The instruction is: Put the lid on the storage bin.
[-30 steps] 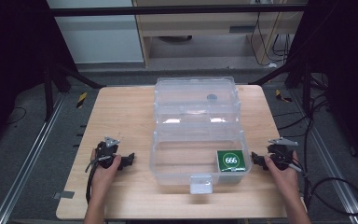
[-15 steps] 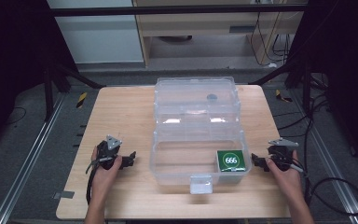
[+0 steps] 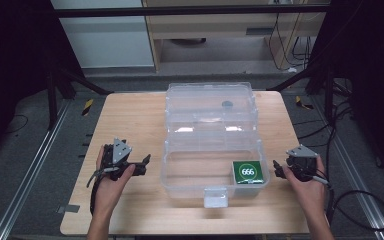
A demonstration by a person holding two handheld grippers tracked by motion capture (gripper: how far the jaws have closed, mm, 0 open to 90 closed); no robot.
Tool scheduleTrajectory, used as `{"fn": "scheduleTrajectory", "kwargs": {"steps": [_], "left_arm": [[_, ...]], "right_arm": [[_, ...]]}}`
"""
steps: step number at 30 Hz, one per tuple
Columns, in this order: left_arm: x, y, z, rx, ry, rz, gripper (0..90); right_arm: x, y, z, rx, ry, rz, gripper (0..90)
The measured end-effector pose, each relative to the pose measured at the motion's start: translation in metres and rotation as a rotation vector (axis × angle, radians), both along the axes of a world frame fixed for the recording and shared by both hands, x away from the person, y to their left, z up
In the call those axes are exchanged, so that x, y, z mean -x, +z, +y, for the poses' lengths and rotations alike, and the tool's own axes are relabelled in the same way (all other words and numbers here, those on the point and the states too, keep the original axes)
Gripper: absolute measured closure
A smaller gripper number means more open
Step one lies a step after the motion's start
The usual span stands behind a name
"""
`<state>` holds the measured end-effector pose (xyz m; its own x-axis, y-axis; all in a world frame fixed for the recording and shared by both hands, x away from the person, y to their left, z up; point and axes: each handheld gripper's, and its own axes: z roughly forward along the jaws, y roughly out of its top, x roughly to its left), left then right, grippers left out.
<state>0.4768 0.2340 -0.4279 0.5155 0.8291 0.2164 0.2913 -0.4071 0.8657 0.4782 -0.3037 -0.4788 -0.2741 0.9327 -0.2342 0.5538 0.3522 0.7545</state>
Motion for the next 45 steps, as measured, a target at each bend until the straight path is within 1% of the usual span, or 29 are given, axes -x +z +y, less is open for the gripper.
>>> {"fn": "scheduleTrajectory", "kwargs": {"steps": [1, 2, 3, 5, 6, 9, 10, 11, 13, 14, 15, 17, 18, 19, 21, 22, 23, 25, 26, 27, 29, 31, 32, 34, 37, 40, 42, 43, 45], "left_arm": [[0.0, 0.006, -0.002, -0.016, -0.022, -0.011, 1.6], [0.002, 0.014, -0.004, -0.014, -0.052, 0.013, 1.8], [0.003, 0.02, -0.005, -0.013, -0.066, 0.03, 2.0], [0.005, 0.028, -0.006, 0.005, -0.095, 0.068, 2.3], [0.005, 0.031, -0.006, 0.005, -0.11, 0.081, 2.3], [0.008, 0.044, -0.008, 0.025, -0.142, 0.113, 2.9], [0.009, 0.052, -0.009, 0.026, -0.17, 0.14, 3.2], [0.009, 0.056, -0.012, 0.034, -0.186, 0.154, 3.2], [0.01, 0.062, -0.015, 0.03, -0.212, 0.18, 3.5], [0.012, 0.067, -0.019, 0.019, -0.233, 0.19, 4.0], [0.013, 0.07, -0.023, -0.007, -0.251, 0.201, 4.3], [0.016, 0.074, -0.029, -0.043, -0.272, 0.21, 4.2], [0.018, 0.078, -0.035, -0.053, -0.299, 0.224, 4.3], [0.02, 0.08, -0.041, -0.061, -0.321, 0.23, 3.7], [0.025, 0.084, -0.053, -0.106, -0.352, 0.226, 3.2], [0.029, 0.086, -0.06, -0.147, -0.38, 0.235, 3.2], [0.031, 0.086, -0.065, -0.163, -0.397, 0.237, 3.3], [0.036, 0.088, -0.076, -0.216, -0.435, 0.235, 4.3], [0.04, 0.089, -0.083, -0.229, -0.45, 0.229, 5.2], [0.041, 0.089, -0.087, -0.231, -0.464, 0.228, 5.5], [0.045, 0.088, -0.094, -0.249, -0.484, 0.235, 6.9], [0.047, 0.086, -0.1, -0.284, -0.494, 0.232, 7.2], [0.049, 0.085, -0.104, -0.293, -0.513, 0.232, 8.0], [0.05, 0.083, -0.109, -0.294, -0.538, 0.242, 9.0], [0.049, 0.079, -0.115, -0.307, -0.566, 0.249, 12.3], [0.043, 0.073, -0.119, -0.324, -0.597, 0.288, 15.8], [0.04, 0.068, -0.12, -0.334, -0.608, 0.314, 17.1], [0.039, 0.065, -0.122, -0.331, -0.612, 0.325, 17.2], [0.038, 0.063, -0.123, -0.327, -0.621, 0.333, 17.3]], "right_arm": [[0.002, 0.007, 0.001, 0.013, 0.0, -0.016, 14.2], [0.004, 0.014, 0.003, 0.035, 0.014, -0.026, 14.2], [0.005, 0.024, 0.005, 0.065, 0.051, -0.036, 14.3], [0.008, 0.036, 0.008, 0.072, 0.081, -0.033, 14.8], [0.01, 0.044, 0.01, 0.073, 0.106, -0.025, 16.7], [0.012, 0.069, 0.015, 0.055, 0.177, -0.044, 16.8], [0.012, 0.077, 0.017, 0.054, 0.199, -0.046, 15.8], [0.011, 0.092, 0.022, 0.067, 0.243, -0.04, 13.8], [0.009, 0.108, 0.03, 0.075, 0.291, -0.023, 10.9], [0.008, 0.115, 0.033, 0.072, 0.316, -0.012, 9.1], [0.006, 0.124, 0.038, 0.067, 0.359, 0.007, 8.8], [0.003, 0.141, 0.047, 0.091, 0.416, 0.011, 9.7], [0.002, 0.144, 0.049, 0.103, 0.426, 0.013, 9.7], [-0.001, 0.152, 0.054, 0.131, 0.452, 0.018, 10.8], [-0.006, 0.164, 0.061, 0.165, 0.486, 0.026, 14.9], [-0.009, 0.169, 0.063, 0.172, 0.497, 0.021, 16.2], [-0.012, 0.176, 0.067, 0.177, 0.511, 0.028, 19.3], [-0.017, 0.183, 0.071, 0.193, 0.54, 0.031, 25.7], [-0.02, 0.185, 0.073, 0.201, 0.55, 0.031, 28.3], [-0.024, 0.188, 0.076, 0.212, 0.568, 0.041, 32.2], [-0.031, 0.19, 0.081, 0.227, 0.59, 0.057, 36.0], [-0.037, 0.191, 0.085, 0.238, 0.604, 0.066, 36.8], [-0.039, 0.191, 0.087, 0.233, 0.609, 0.065, 38.3], [-0.045, 0.191, 0.093, 0.236, 0.635, 0.066, 41.4], [-0.053, 0.191, 0.105, 0.291, 0.666, 0.073, 46.0], [-0.062, 0.194, 0.118, 0.34, 0.701, 0.077, 51.7], [-0.069, 0.195, 0.126, 0.378, 0.719, 0.097, 54.1], [-0.073, 0.193, 0.13, 0.388, 0.722, 0.1, 56.4], [-0.079, 0.189, 0.135, 0.395, 0.744, 0.119, 57.1]]}}
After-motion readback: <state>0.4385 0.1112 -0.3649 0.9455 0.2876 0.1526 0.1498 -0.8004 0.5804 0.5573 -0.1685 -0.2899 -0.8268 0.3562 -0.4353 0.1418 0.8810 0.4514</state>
